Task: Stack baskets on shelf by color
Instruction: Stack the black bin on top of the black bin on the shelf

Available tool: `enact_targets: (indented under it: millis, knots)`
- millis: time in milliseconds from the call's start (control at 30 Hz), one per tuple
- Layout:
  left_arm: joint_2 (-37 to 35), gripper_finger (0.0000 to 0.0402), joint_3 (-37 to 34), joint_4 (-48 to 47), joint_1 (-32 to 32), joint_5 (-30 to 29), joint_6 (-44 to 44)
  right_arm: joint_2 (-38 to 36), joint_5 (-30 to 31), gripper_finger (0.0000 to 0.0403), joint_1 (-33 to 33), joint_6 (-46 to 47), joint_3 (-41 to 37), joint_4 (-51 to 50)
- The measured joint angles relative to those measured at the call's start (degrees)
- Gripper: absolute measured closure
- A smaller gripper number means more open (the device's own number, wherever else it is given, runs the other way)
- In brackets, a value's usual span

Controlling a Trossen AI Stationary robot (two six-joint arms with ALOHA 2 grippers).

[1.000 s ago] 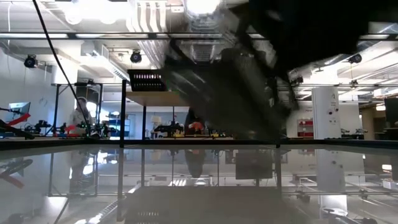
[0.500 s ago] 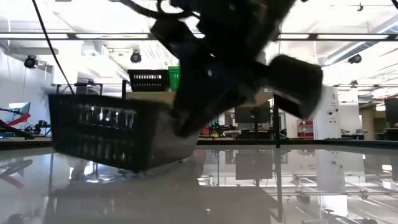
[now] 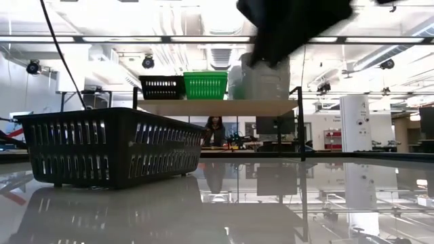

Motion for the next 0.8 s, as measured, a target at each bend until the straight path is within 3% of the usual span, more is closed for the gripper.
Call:
enact_targets:
  millis: [167, 267, 400, 533, 667, 800]
  knots:
    - [6.9, 0.0177, 11.1, -23.8, 3.0, 4.0, -14.9, -4.9, 3.9, 0.0270, 7.4, 14.6, -11.8, 8.7]
    - [10.2, 0.0178, 14.3, -31.1, 5.9, 11.0, -21.1, -5.5, 9.6, 0.0277, 12.8, 21.4, -18.6, 15.2]
    - [13.4, 0.0178, 14.3, -29.6, 9.3, 19.4, -19.8, -5.7, 21.0, 0.0286, 19.7, 29.7, -25.8, 25.8]
    - [15.8, 0.0178, 14.1, -29.4, 11.6, 20.7, -19.0, -4.9, 33.1, 0.0289, 24.7, 32.6, -31.4, 35.7]
    - [17.5, 0.0183, 14.0, -29.4, 12.0, 20.6, -17.9, -4.8, 38.8, 0.0287, 27.0, 32.6, -33.0, 37.8]
    - [18.4, 0.0220, 13.8, -29.4, 12.0, 20.5, -17.8, -4.7, 42.0, 0.0290, 27.0, 32.6, -33.6, 37.5]
